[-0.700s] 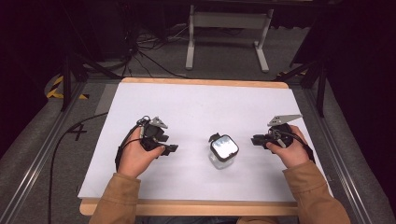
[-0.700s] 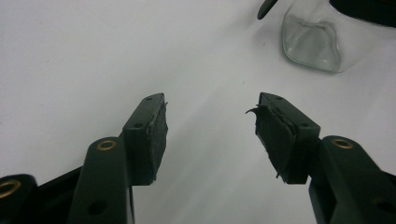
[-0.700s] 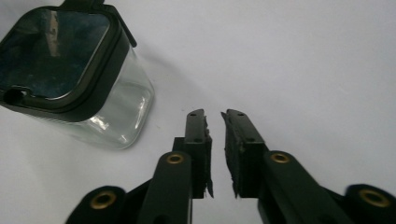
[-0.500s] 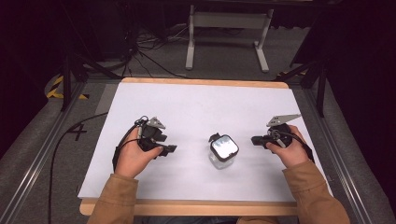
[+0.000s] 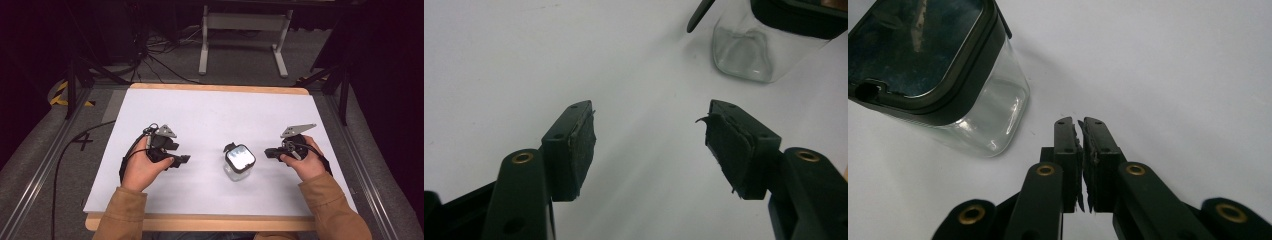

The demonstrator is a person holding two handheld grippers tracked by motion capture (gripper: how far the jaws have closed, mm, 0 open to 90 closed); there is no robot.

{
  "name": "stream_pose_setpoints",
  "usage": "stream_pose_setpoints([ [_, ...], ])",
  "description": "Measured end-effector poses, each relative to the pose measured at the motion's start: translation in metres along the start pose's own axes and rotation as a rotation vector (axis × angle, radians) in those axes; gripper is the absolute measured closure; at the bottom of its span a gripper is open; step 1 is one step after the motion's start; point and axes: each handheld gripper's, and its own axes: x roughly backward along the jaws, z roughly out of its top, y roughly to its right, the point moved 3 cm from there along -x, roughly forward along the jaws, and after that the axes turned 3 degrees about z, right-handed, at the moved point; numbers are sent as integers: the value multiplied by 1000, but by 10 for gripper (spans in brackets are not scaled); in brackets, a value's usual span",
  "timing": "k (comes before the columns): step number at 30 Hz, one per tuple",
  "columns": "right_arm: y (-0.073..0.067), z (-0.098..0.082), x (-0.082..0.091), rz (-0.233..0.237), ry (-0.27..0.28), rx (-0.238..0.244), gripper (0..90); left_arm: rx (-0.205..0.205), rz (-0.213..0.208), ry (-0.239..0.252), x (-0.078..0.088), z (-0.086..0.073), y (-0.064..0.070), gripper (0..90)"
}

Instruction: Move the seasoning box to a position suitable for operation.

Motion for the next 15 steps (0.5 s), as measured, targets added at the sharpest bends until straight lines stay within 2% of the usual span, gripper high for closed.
stream_pose_setpoints([
  [7,-7,-1,-16,33,-47,33,862,-22,-23,-4,-4,2,7,347],
  [10,-9,-2,-22,21,-69,44,861,-31,-31,-6,-5,3,11,346],
  [15,-12,-4,-32,32,-81,51,862,-44,-31,-16,-8,4,13,343],
])
